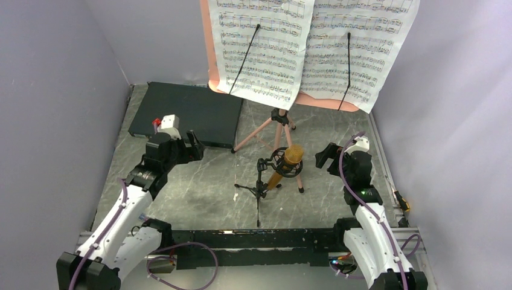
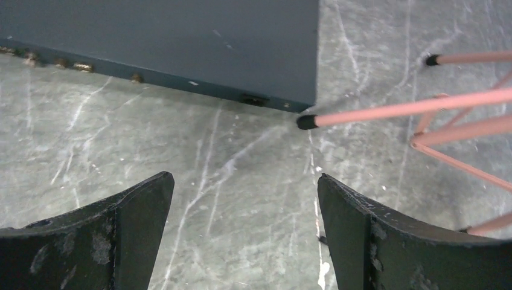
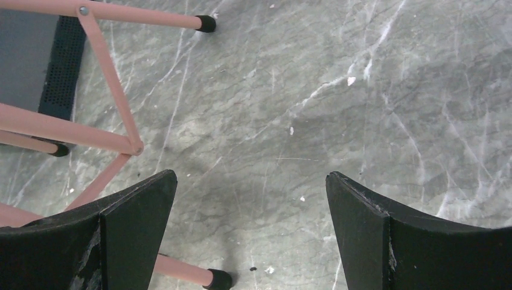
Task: Set up the instrument practice props
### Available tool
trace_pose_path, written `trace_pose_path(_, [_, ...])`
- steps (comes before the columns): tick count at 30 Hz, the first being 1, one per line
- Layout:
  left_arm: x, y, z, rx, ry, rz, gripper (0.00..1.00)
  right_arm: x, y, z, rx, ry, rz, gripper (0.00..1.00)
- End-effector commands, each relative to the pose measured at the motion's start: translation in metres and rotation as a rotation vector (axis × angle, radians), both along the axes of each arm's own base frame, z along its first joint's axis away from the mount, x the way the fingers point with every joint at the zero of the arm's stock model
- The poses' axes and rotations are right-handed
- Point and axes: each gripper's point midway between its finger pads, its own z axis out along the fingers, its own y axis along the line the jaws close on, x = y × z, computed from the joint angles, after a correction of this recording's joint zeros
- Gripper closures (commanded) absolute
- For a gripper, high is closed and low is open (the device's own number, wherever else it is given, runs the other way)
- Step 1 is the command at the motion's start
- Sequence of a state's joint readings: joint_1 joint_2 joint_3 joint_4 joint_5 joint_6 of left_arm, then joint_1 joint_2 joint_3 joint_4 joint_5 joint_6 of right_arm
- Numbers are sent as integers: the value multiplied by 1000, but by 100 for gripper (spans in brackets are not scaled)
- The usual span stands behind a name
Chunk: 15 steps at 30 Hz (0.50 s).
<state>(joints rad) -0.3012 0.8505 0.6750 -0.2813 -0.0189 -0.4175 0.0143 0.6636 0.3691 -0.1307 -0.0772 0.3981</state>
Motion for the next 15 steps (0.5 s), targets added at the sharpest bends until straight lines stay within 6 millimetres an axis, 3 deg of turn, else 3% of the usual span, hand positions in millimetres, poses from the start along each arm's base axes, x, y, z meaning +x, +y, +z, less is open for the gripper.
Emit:
trace_pose_path(1, [18, 19, 9, -71, -82, 87, 6, 10, -14, 16, -53, -49, -51, 1])
trace_pose_path(9, [37, 66, -6, -41, -150, 260, 6, 14, -46, 20, -156, -112, -198, 1])
trace_pose_path(12, [42, 76, -4, -14, -216, 298, 6, 17, -58, 26, -183, -218, -259, 1])
trace_pose_path(15, [47, 96, -8, 27, -285, 397, 6, 18, -56, 29, -251, -360, -219, 1])
